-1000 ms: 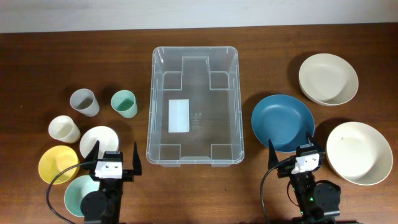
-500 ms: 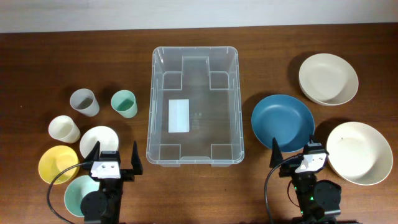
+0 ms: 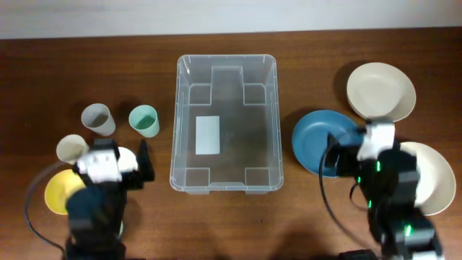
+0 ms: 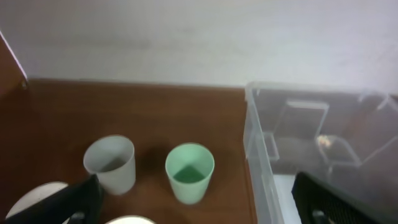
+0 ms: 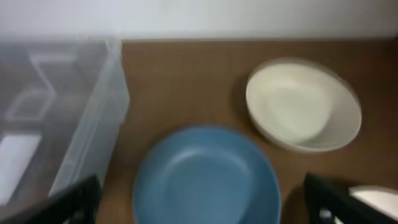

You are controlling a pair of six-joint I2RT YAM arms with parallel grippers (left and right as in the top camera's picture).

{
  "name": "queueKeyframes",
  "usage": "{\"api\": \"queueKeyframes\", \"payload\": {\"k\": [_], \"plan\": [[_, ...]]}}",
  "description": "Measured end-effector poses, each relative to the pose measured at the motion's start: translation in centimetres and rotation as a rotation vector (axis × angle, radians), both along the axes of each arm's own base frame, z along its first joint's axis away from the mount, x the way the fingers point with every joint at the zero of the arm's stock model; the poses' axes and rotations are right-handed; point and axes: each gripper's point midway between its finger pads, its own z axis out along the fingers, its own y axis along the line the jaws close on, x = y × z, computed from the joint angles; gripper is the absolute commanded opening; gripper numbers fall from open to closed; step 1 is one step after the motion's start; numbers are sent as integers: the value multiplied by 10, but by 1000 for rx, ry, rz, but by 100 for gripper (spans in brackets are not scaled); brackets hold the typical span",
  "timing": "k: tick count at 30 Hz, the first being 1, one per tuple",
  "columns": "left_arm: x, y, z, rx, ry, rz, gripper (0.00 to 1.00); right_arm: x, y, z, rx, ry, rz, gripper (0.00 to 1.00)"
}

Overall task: Pack container
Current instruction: 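Reach the right gripper to the teal plate rim and grasp it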

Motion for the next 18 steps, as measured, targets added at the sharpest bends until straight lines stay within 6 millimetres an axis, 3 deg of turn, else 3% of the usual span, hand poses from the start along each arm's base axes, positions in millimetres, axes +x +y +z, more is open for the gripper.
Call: {"api": "queueKeyframes", "payload": {"k": [2,3,8,13,14,18], "plan": [[12,1,0,-2,113,3,99,14,0,3,-7,117,-3,99],[14,1,12,-1,121,3,99,18,0,5,-8,145,-4,99],[33,1,-8,-8,413,3,99,28,-1,7,39,409,8,99],[51,2,-19,-10,514,3,99,33,-5,-2,107,549,-7,99],[52,2,-25,-11,533,3,99,35,-10,-4,127,560,-35,99],[57,2,-39,-12,581,3,99,50,-71,-12,282,525,-247,99]]}}
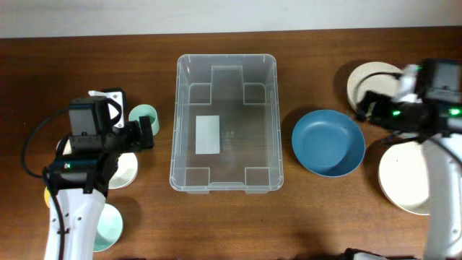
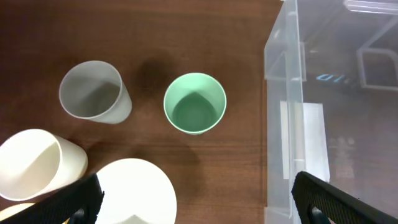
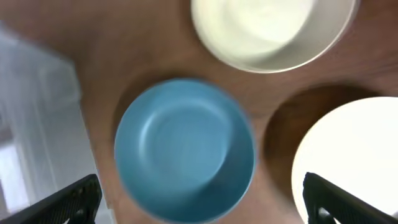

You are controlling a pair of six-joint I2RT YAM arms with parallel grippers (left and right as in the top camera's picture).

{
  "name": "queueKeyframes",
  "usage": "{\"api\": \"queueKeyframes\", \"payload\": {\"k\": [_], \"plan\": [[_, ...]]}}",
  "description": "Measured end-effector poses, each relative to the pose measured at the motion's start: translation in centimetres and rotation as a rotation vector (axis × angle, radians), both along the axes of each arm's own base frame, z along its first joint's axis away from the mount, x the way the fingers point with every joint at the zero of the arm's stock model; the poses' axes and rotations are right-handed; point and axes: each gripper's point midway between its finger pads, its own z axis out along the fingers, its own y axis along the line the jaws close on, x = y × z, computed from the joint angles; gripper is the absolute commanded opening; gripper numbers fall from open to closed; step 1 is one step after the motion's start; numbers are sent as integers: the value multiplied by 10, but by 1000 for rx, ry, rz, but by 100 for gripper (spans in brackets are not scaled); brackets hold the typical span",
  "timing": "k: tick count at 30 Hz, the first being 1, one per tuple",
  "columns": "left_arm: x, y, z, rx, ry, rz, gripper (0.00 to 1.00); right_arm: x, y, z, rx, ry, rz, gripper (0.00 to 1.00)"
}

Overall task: Pack container
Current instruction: 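Reach the right gripper to the teal plate rim and grasp it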

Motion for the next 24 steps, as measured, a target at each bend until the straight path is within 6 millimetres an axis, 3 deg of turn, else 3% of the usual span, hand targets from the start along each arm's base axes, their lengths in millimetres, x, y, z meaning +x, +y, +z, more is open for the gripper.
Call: {"api": "queueKeyframes", "payload": {"k": [2,5,7,14,19,24], "plan": [[2,0,1,0,-6,0,100,6,-27,-17,62,23,-42,99],[3,0,2,0,-14,0,100,12,-36,-47,110,97,-28,99],[4,0,3,0,-16,0,99,18,-35,-92,168,208,2,100],[4,0,3,1,-21,0,99,23,-35,-164,230,358,60,98],[4,0,3,1,-21,0,99,26,-30,-187,257,382,108,97],[4,0,3,1,-22,0,99,32,-21,-192,245,375,165,96]]}}
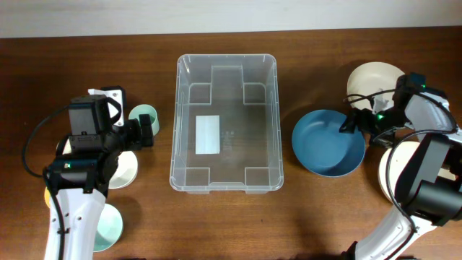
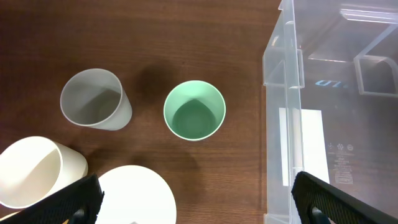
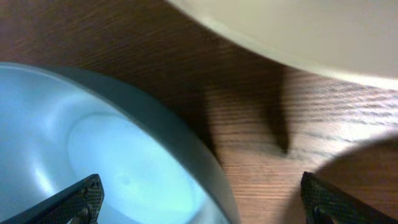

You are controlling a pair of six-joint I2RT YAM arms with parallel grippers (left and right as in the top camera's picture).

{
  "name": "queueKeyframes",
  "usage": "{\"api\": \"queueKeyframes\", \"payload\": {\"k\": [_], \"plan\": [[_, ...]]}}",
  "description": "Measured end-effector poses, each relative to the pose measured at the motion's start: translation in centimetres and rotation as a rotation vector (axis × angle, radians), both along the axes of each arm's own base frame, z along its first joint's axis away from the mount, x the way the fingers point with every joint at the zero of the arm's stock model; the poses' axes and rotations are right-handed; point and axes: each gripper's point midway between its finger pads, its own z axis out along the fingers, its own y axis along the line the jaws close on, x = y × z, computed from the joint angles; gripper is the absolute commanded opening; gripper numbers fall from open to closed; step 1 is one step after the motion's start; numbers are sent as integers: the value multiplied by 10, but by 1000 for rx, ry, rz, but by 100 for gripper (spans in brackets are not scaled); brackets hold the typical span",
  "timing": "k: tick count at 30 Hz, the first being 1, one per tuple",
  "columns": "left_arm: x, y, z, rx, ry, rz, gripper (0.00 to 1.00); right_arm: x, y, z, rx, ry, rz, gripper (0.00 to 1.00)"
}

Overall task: Pack container
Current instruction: 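Reach the right gripper to the teal plate rim and grasp it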

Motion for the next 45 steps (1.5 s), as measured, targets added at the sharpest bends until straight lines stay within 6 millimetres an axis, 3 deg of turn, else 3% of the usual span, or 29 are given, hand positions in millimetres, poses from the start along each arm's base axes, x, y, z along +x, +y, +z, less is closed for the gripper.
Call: {"api": "queueKeyframes", "payload": {"k": [16,20,22,24,28,45], "plan": [[0,0,0,0,1,0,99,-6,8,-10,-8,18,30,90],[0,0,0,0,1,0,99,-17,12,-18,3,52,32,86],[0,0,0,0,1,0,99,-18,12,-19,1,51,32,80],[0,0,0,0,1,0,99,-20,12,-20,-3,55,32,64],[0,0,0,0,1,0,100,-23,14,-23,2,67,32,46],[0,0,0,0,1,0,99,-26,14,-25,2,77,31,8]]}}
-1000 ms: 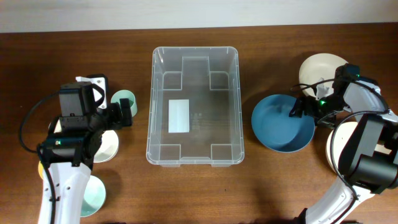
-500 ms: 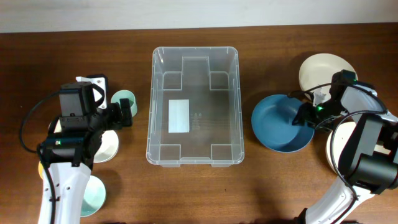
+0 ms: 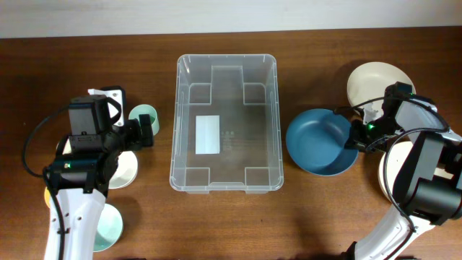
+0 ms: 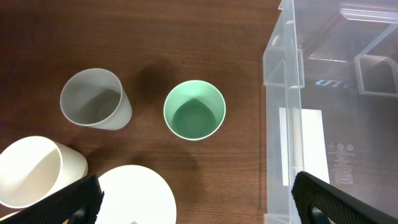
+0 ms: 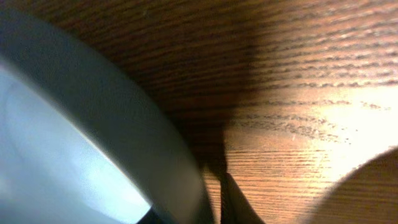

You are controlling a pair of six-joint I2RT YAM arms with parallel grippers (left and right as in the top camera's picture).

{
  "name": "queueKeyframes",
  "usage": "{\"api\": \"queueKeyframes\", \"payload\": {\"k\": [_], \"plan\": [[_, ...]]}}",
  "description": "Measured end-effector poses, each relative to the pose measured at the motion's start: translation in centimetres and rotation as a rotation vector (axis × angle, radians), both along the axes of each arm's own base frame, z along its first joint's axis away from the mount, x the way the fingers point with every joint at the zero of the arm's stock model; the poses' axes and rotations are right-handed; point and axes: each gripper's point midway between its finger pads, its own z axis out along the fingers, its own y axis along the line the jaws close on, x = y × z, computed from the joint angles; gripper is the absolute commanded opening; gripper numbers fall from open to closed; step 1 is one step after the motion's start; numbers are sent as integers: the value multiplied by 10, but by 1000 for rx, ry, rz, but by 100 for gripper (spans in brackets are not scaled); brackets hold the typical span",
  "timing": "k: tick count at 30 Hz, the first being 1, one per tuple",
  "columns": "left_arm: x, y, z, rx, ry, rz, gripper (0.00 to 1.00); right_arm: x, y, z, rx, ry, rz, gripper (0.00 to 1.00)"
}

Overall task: Pack container
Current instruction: 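Reach the right gripper to the teal plate rim and grasp it, then lift the teal plate and lower it into the clear container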

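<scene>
The clear plastic container (image 3: 175,123) stands empty in the middle of the table; its wall (image 4: 292,93) also fills the right of the left wrist view. To its right lies a blue bowl (image 3: 317,142). My right gripper (image 3: 359,136) is shut on that bowl's right rim (image 5: 124,143), with a dark finger (image 5: 233,202) pressed against its outer side. My left gripper (image 3: 144,133) hangs open above the cups, its fingers (image 4: 78,199) spread to the frame corners. Below it are a green cup (image 4: 194,111) and a grey cup (image 4: 93,98).
A cream cup (image 4: 34,171) and a white bowl (image 4: 134,196) sit left of the container, with a pale green bowl (image 3: 108,227) nearer the front. A cream bowl (image 3: 375,83) and a white plate (image 3: 388,177) lie right of the blue bowl.
My right gripper, then open at the blue bowl's right rim, is now shut on that rim, and the bowl sits slightly further left. The left arm has not moved.
Both arms sat low near the front edge with grippers open. Then the left stood over the cups and the right near the cream bowl. The right then came to the blue bowl's rim, open, and now grips it; the bowl has shifted slightly toward the container.
</scene>
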Motion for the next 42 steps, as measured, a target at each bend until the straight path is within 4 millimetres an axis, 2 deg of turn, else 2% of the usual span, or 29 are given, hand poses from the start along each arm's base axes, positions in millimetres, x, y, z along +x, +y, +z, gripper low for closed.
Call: {"api": "queueKeyframes", "payload": {"k": [2,14,17,21,25,27,28,30,32,36,42], "plan": [[0,0,0,0,0,0,99,0,0,0,-1,-1,2,4],[0,0,0,0,0,0,99,-2,3,2,19,9,-11,4],[0,0,0,0,0,0,99,0,3,12,10,-11,-23,4],[0,0,0,0,0,0,99,8,-1,51,-32,-118,-40,4],[0,0,0,0,0,0,99,18,-5,116,-93,-298,-58,4],[0,0,0,0,0,0,99,22,-3,163,-132,-429,-56,4],[0,0,0,0,0,0,99,23,-1,173,-139,-455,-54,4],[0,0,0,0,0,0,99,26,15,203,-155,-539,-24,4],[0,0,0,0,0,0,99,30,36,224,-159,-600,21,4],[0,0,0,0,0,0,99,44,101,267,-145,-724,134,4],[0,0,0,0,0,0,100,60,185,304,-132,-857,229,4]]}}
